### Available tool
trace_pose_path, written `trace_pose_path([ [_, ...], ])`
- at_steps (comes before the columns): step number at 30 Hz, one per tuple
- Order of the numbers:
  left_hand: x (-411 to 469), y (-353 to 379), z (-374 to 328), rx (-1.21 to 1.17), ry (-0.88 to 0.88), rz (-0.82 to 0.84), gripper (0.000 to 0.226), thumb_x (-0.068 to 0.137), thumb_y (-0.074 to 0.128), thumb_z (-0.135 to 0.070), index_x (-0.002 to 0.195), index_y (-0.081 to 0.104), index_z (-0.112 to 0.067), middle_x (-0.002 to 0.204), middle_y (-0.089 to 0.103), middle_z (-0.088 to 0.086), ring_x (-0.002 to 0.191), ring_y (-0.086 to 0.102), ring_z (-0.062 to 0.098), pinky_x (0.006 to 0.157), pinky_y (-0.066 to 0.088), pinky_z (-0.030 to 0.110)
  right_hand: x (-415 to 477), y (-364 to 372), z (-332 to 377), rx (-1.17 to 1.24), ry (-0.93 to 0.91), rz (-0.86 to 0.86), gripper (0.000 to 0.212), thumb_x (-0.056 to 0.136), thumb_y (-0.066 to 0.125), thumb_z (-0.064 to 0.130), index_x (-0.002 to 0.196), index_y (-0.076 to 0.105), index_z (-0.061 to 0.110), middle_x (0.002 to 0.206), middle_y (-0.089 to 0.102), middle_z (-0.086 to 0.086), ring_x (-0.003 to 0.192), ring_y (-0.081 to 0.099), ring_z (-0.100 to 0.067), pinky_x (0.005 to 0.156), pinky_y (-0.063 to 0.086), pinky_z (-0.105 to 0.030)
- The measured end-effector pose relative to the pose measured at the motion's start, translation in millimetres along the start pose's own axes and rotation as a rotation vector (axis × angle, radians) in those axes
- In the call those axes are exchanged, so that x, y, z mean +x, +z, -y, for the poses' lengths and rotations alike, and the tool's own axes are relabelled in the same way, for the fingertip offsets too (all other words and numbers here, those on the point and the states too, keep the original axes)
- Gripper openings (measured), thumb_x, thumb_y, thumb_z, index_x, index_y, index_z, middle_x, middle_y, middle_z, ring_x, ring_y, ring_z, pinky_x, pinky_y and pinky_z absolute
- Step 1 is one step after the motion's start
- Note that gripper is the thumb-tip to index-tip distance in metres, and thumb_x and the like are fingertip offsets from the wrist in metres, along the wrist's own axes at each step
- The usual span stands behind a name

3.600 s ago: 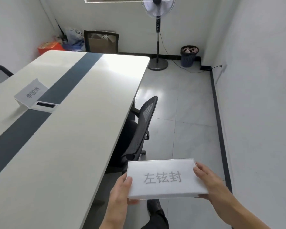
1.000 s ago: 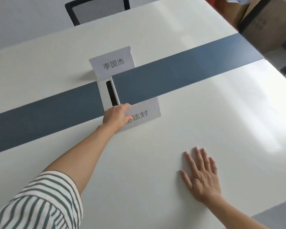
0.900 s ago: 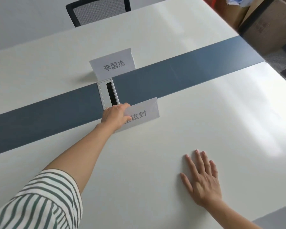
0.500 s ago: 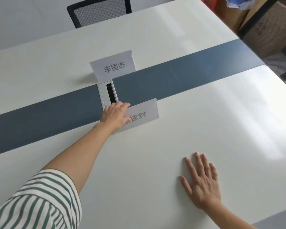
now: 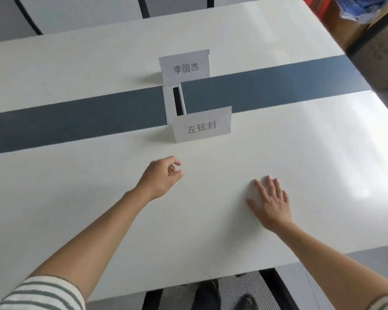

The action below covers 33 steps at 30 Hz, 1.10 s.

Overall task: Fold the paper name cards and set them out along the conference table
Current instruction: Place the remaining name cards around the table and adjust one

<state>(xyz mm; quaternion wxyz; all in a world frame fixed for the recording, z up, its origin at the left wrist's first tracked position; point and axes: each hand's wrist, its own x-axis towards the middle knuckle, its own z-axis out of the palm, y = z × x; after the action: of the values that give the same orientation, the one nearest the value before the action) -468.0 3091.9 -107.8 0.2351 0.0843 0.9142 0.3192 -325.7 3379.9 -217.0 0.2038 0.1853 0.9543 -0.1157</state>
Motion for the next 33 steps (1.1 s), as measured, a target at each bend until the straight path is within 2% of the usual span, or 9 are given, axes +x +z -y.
trace_pose_path([
  [3, -73, 6, 23, -0.131, -0.097, 0.015, 0.023, 0.086, 0.065, -0.029, 0.107, 0.064, -0.021, 0.089, 0.063, -0.002, 0.078, 0.06, 0.01, 0.074, 0.047, 0.023, -19, -24, -2, 0.101, -0.035, 0.07, 0.053, 0.091, 0.05, 0.048, 0.138, 0.046, 0.026, 0.152, 0.038, -0.002, 0.141, 0.032, -0.023, 0.104, 0.037, -0.039],
  [5, -124, 12, 36, -0.214, -0.162, 0.002, 0.02, 0.086, 0.065, -0.029, 0.105, 0.063, -0.024, 0.092, 0.064, -0.002, 0.079, 0.061, 0.009, 0.073, 0.045, 0.02, -42, -34, -2, 0.236, -0.039, 0.122, 0.044, 0.089, 0.054, 0.046, 0.127, 0.057, 0.025, 0.13, 0.063, 0.001, 0.119, 0.055, -0.021, 0.092, 0.046, -0.034],
  [7, -175, 20, 44, -0.296, -0.225, -0.021, 0.017, 0.087, 0.065, -0.029, 0.103, 0.064, -0.026, 0.096, 0.067, 0.0, 0.084, 0.064, 0.011, 0.077, 0.048, 0.022, -69, -40, -1, 0.352, -0.064, 0.185, 0.038, 0.088, 0.059, 0.044, 0.12, 0.063, 0.024, 0.11, 0.072, 0.003, 0.103, 0.063, -0.018, 0.086, 0.046, -0.031],
  [10, -254, 41, 52, -0.425, -0.323, -0.088, 0.015, 0.087, 0.065, -0.027, 0.102, 0.064, -0.028, 0.096, 0.07, 0.0, 0.09, 0.068, 0.013, 0.085, 0.052, 0.031, -112, -40, -3, 0.437, -0.173, 0.257, 0.028, 0.087, 0.063, 0.039, 0.11, 0.069, 0.024, 0.09, 0.069, 0.011, 0.093, 0.065, -0.014, 0.084, 0.047, -0.03],
  [16, -411, 93, 46, -0.674, -0.533, -0.373, 0.014, 0.089, 0.064, -0.02, 0.101, 0.066, -0.027, 0.089, 0.076, 0.001, 0.087, 0.072, 0.016, 0.079, 0.055, 0.032, -191, -37, 6, 0.538, -0.386, 0.395, 0.014, 0.087, 0.064, 0.032, 0.1, 0.069, 0.029, 0.093, 0.075, 0.008, 0.087, 0.071, -0.012, 0.081, 0.054, -0.035],
  [19, -483, 110, 43, -0.74, -0.596, -0.476, 0.015, 0.088, 0.065, -0.021, 0.102, 0.067, -0.026, 0.093, 0.076, -0.006, 0.085, 0.072, 0.013, 0.081, 0.055, 0.033, -230, -39, 35, 0.527, -0.495, 0.473, 0.013, 0.088, 0.064, 0.028, 0.099, 0.07, 0.028, 0.09, 0.076, 0.004, 0.088, 0.071, -0.013, 0.084, 0.053, -0.033],
  [22, -548, 119, 43, -0.826, -0.659, -0.68, 0.014, 0.088, 0.064, -0.013, 0.1, 0.068, -0.019, 0.09, 0.077, 0.001, 0.082, 0.073, 0.014, 0.072, 0.053, 0.024, -268, -39, 74, 0.472, -0.611, 0.564, 0.015, 0.088, 0.064, 0.029, 0.101, 0.071, 0.029, 0.092, 0.076, 0.003, 0.09, 0.071, -0.013, 0.087, 0.054, -0.036],
  [30, -696, 149, 70, -1.019, -0.817, -1.043, 0.015, 0.085, 0.068, -0.018, 0.1, 0.069, -0.018, 0.088, 0.077, 0.0, 0.087, 0.072, 0.023, 0.074, 0.053, 0.032, -362, -13, 192, 0.342, -0.862, 0.767, 0.015, 0.088, 0.066, 0.024, 0.102, 0.071, 0.023, 0.093, 0.076, -0.003, 0.089, 0.071, -0.017, 0.078, 0.054, -0.029],
  [33, -747, 155, 94, -1.102, -0.877, -1.123, 0.054, 0.051, 0.084, -0.043, 0.096, 0.07, -0.018, 0.085, 0.077, 0.003, 0.086, 0.072, 0.026, 0.073, 0.053, 0.034, -397, 12, 237, 0.314, -0.888, 0.855, 0.034, 0.076, 0.07, 0.042, 0.101, 0.07, 0.021, 0.099, 0.069, -0.023, 0.098, 0.062, -0.04, 0.067, 0.051, -0.023],
])
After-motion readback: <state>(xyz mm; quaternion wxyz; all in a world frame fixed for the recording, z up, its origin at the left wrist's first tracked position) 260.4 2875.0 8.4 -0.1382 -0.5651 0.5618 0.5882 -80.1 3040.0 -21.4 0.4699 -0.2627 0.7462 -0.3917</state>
